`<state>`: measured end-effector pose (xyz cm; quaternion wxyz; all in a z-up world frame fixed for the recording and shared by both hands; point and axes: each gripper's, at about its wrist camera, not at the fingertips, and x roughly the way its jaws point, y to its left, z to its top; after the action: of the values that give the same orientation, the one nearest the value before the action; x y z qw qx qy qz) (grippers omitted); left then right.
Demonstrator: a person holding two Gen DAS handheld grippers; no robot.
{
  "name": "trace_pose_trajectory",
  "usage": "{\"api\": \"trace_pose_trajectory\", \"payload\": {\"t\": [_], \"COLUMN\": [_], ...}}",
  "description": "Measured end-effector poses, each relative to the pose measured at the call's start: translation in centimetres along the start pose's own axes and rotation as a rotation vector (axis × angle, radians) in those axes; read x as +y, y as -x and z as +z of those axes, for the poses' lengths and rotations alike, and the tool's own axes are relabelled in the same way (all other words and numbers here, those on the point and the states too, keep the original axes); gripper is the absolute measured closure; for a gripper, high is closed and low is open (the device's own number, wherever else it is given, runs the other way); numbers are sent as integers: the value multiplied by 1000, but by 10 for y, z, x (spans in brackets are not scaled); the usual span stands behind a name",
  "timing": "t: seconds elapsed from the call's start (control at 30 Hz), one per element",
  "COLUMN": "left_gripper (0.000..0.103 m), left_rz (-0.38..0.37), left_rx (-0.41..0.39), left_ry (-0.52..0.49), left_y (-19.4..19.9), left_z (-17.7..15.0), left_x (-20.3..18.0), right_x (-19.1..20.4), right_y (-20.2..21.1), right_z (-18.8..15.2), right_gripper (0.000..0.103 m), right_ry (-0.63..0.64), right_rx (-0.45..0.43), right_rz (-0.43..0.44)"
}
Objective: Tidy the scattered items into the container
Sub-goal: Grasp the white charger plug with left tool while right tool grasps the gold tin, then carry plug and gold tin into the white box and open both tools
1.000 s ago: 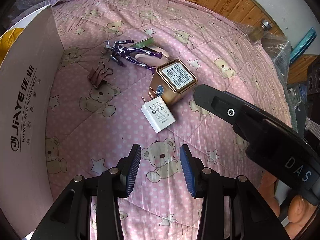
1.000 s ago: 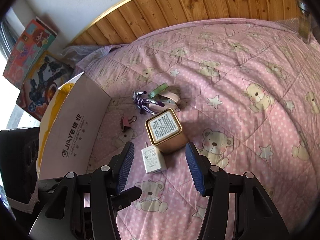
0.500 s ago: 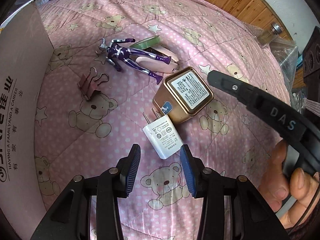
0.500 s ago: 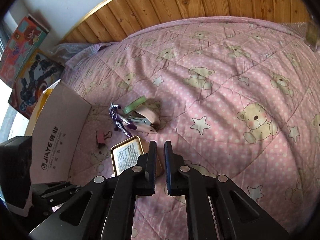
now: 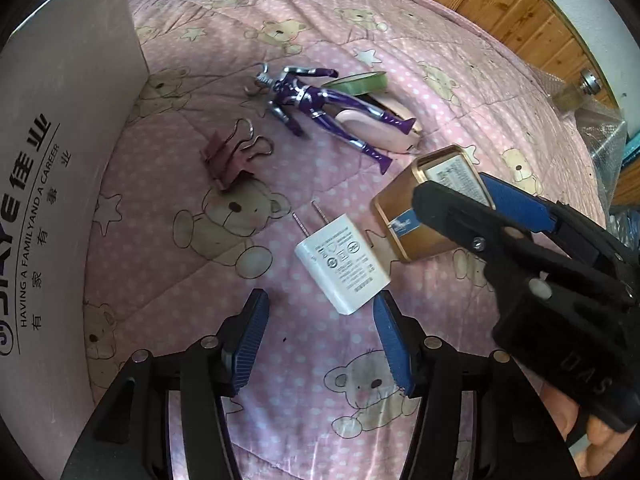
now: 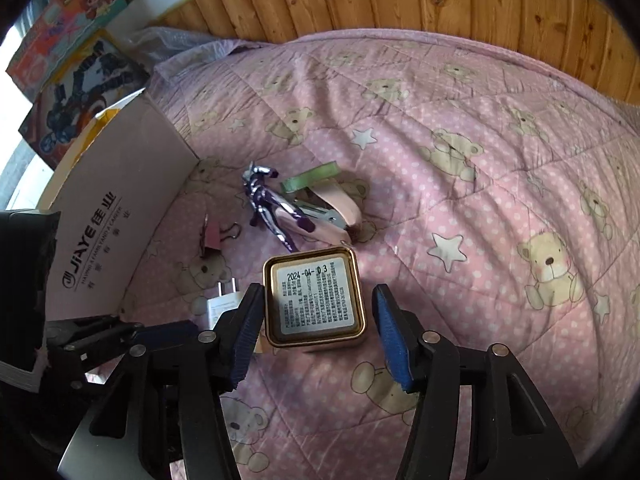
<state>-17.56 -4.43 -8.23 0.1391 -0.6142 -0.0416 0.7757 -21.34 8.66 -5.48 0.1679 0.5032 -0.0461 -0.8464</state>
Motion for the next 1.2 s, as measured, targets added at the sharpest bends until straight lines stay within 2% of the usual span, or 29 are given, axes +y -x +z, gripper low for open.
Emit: {"api": "trace_pose_trajectory", "payload": {"t": [0.13,0.27,0.37,0.4,0.47,0.5,0.8,1.2], "left_gripper": [47,47,47,55,65,66,71,71], "left_rz": [-38,-14,5,16,18,12,0,-27], "left_rx": [-9,-31,-72,-86,-102,-102,-100,-143], "left_ry": [-28,-43,-52,-67,-91,-90,-135,-184], "left_y": [4,-2,-7,-7,-8,-9,0,31], "left_z": [3,12,19,19,16,17,8,-12], "left_x": [-7,-16,-17,-18,-18,-17,-18,-24], "right_x": [-23,-23,-29,-31,-36,-39,-44,-31], "right_y": [0,-5,-2,1,9,12,32,57], "right_z": [-6,-6,-8,-9,-13,-15,-31,-51], "right_gripper": [45,44,46,46,47,47,47,47], "right_ry": [-99,-113,-178,-193,-222,-235,-296,-309], "right_rx": [-14,-50,-62,-67,-72,-75,-95,-124], "right_rz": [50,61,70,68,63,67,80,75]}}
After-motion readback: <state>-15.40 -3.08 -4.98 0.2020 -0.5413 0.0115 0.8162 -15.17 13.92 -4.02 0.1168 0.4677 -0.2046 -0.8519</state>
